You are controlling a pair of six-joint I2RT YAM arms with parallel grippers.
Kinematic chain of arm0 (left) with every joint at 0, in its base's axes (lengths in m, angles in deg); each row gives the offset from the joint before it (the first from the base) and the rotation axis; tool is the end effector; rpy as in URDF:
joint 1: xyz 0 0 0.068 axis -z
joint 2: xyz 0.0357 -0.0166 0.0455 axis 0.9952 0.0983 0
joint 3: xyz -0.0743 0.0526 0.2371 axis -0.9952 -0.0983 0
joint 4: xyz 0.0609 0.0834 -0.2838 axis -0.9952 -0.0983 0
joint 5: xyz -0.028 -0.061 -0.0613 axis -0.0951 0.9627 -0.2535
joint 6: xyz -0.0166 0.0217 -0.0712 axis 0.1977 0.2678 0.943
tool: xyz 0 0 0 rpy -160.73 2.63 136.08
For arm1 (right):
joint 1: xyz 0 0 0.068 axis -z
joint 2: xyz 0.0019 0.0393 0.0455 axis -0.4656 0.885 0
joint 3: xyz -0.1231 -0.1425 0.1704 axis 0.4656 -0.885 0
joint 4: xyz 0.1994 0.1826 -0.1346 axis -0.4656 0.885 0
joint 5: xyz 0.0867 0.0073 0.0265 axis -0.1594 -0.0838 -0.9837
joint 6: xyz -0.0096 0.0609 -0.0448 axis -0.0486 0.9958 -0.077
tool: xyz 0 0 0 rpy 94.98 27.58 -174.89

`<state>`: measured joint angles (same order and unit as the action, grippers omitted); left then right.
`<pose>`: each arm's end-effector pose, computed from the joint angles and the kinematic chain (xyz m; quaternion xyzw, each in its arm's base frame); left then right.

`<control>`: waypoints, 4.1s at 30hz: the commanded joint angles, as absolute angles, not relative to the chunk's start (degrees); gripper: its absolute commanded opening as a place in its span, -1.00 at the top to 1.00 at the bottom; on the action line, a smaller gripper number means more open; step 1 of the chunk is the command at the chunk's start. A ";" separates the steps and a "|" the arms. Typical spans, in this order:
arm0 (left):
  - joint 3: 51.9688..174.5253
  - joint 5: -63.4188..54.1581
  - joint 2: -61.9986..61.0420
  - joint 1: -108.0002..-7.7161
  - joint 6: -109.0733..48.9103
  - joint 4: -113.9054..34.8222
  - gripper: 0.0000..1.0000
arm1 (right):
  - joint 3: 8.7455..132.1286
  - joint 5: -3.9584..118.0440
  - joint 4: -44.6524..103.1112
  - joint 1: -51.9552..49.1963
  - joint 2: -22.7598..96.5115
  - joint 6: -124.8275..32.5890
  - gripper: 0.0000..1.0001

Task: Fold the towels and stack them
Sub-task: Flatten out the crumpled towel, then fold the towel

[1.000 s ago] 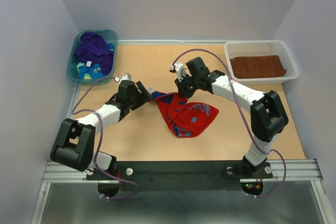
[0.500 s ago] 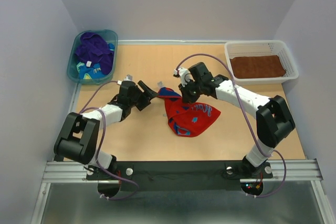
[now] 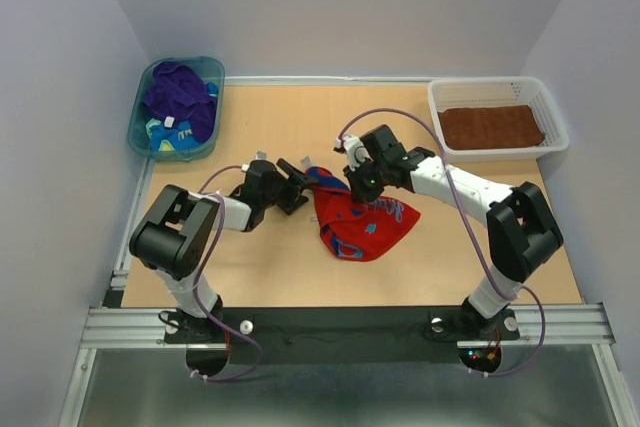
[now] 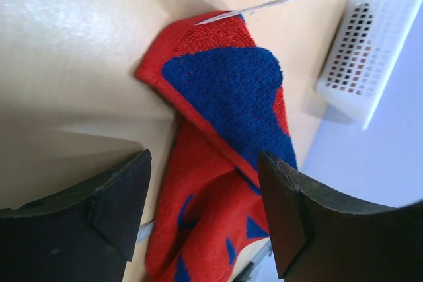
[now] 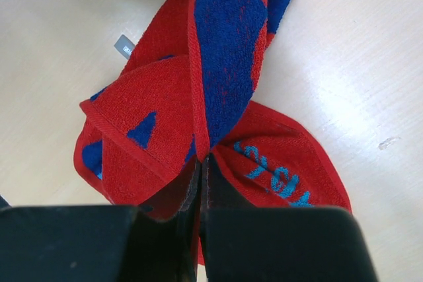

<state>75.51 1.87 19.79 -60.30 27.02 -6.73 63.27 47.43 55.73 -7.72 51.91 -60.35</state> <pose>0.3199 -0.1607 0.0728 -0.2572 0.8052 -0.4539 0.2820 0.3205 0.2518 0.1653 -0.3867 0.8604 0.2113 0.2558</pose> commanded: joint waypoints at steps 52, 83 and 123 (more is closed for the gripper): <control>94.38 -15.27 2.26 -66.69 3.36 0.84 1.00 | 86.19 83.48 60.54 -9.52 47.98 -71.37 0.99; 114.20 -15.88 -25.97 -61.95 -11.87 -26.43 1.00 | 99.30 63.09 64.93 -9.61 25.05 -76.40 0.99; 109.21 -3.75 20.63 -73.37 -5.98 -21.87 1.00 | 93.52 70.66 53.94 1.30 65.15 -84.67 0.99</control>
